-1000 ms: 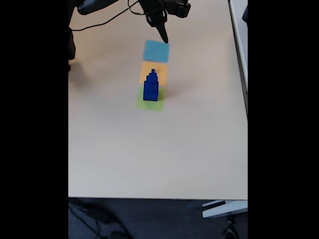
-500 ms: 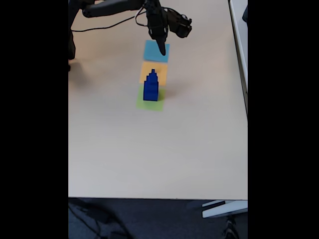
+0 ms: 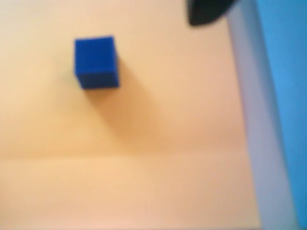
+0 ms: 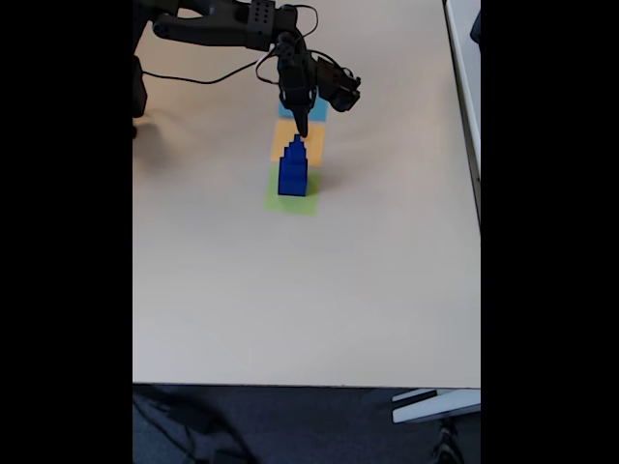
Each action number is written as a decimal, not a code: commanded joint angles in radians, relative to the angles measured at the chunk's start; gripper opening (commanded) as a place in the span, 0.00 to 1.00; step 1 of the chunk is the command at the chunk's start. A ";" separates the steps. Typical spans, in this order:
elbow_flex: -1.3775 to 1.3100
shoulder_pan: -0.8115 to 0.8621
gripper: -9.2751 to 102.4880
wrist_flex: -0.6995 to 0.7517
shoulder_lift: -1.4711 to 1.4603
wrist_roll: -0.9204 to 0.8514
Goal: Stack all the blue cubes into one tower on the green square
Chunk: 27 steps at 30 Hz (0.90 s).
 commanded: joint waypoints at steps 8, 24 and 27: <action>0.121 0.002 0.27 -0.156 0.106 -0.052; 0.262 -0.008 0.27 -0.264 0.133 -0.054; 0.262 0.002 0.26 -0.264 0.138 -0.069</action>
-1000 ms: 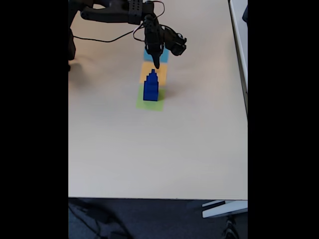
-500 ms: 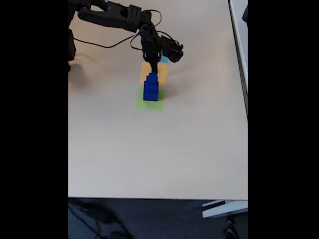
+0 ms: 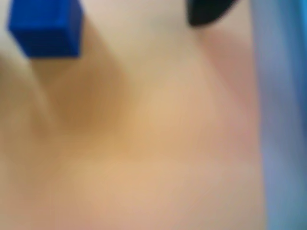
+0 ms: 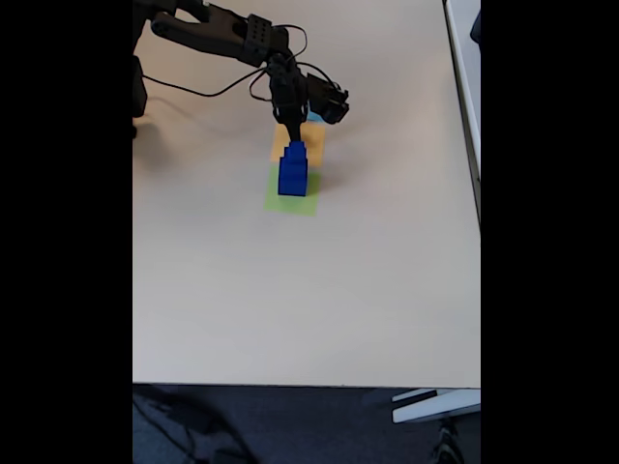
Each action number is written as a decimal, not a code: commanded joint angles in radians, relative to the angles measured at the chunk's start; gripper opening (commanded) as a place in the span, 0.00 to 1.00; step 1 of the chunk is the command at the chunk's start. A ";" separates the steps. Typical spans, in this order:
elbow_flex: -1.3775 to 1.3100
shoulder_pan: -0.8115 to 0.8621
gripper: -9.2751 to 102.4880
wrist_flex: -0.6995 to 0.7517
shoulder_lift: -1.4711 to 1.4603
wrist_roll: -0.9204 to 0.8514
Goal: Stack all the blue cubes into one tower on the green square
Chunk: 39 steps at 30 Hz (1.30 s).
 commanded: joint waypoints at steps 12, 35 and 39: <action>-0.005 0.029 0.20 -0.017 0.132 -0.034; 0.037 0.041 0.19 -0.046 0.132 -0.054; 0.037 0.041 0.17 -0.046 0.132 -0.054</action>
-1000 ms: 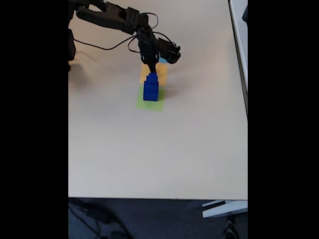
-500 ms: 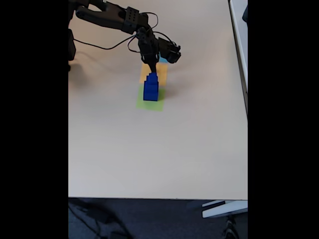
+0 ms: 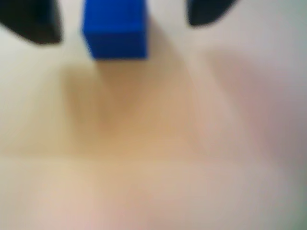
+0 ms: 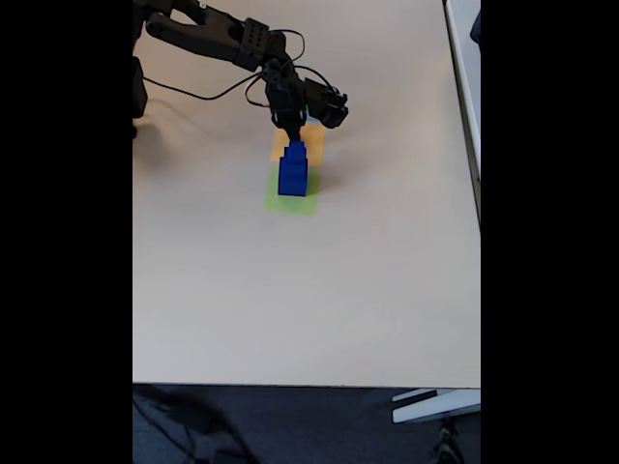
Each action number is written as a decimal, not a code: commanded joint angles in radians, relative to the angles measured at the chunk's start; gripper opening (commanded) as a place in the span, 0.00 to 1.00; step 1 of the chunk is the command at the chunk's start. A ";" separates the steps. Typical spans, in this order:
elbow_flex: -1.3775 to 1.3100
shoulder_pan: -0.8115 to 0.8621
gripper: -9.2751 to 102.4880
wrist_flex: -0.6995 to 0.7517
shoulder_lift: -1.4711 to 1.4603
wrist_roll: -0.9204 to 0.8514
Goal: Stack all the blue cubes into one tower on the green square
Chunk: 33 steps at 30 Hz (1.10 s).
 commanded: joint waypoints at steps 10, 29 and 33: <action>-0.034 0.009 0.08 -0.011 0.097 -0.018; -0.511 0.032 0.08 0.449 0.127 -0.051; -0.552 0.058 0.08 0.511 0.176 -0.084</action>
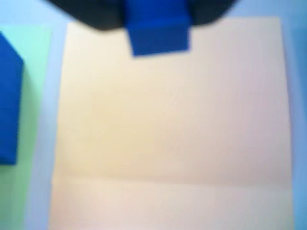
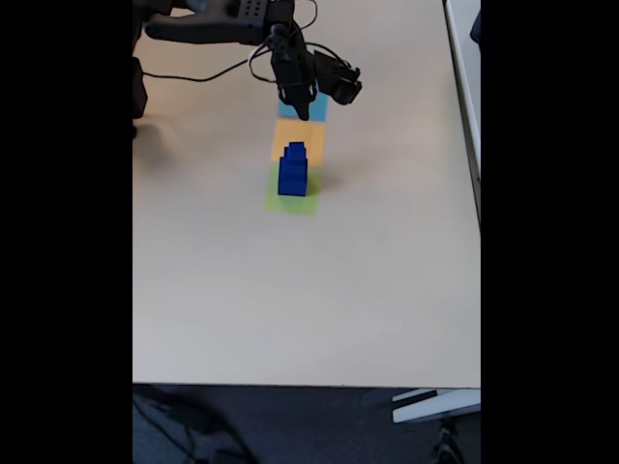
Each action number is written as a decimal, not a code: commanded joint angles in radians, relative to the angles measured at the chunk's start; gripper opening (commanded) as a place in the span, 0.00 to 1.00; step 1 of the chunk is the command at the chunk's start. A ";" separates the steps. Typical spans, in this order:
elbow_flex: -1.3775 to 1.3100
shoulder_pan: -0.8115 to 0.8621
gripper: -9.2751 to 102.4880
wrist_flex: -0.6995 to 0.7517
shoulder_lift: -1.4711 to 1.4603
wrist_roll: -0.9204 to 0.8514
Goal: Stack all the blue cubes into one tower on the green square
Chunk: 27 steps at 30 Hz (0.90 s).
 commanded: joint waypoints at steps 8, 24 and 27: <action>-0.127 0.064 0.08 0.100 0.207 -0.094; -0.135 0.160 0.08 0.066 0.175 -0.244; -0.160 0.176 0.08 0.066 0.150 -0.288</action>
